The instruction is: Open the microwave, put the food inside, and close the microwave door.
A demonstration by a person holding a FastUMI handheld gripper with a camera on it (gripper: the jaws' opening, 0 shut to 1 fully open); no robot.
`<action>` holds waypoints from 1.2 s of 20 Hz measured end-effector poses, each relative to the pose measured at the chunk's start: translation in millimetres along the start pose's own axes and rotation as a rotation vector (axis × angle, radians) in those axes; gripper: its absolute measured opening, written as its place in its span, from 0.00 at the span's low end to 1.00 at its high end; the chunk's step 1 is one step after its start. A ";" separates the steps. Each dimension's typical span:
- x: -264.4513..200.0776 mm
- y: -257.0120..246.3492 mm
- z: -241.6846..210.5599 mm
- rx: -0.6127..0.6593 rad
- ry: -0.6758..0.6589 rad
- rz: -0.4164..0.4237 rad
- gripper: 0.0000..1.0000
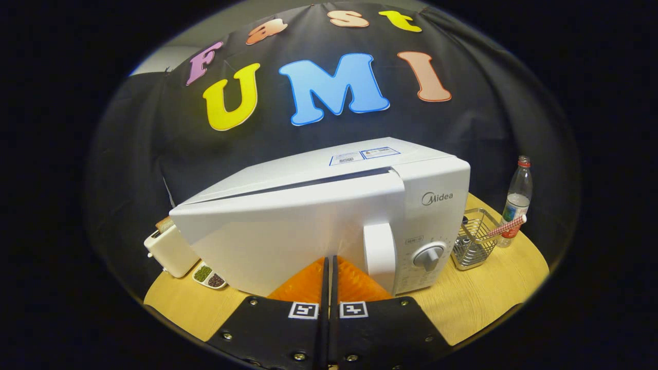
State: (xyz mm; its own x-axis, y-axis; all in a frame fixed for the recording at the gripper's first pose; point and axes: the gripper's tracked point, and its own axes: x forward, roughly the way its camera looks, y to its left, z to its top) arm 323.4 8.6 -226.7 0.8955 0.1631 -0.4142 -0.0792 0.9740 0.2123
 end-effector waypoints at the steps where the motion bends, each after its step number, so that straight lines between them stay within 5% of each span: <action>1: 2.0 -0.2 2.2 0.009 -0.001 0.002 0.01; 11: 6.7 -4.3 6.6 -0.031 -0.022 -0.046 0.01; 24: -111.4 16.4 58.8 -0.092 -0.214 -0.078 0.01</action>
State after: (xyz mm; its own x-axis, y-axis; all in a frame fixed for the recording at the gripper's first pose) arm 248.1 -2.9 -125.0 0.9721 0.0590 -0.2272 -0.0366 0.9941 0.1017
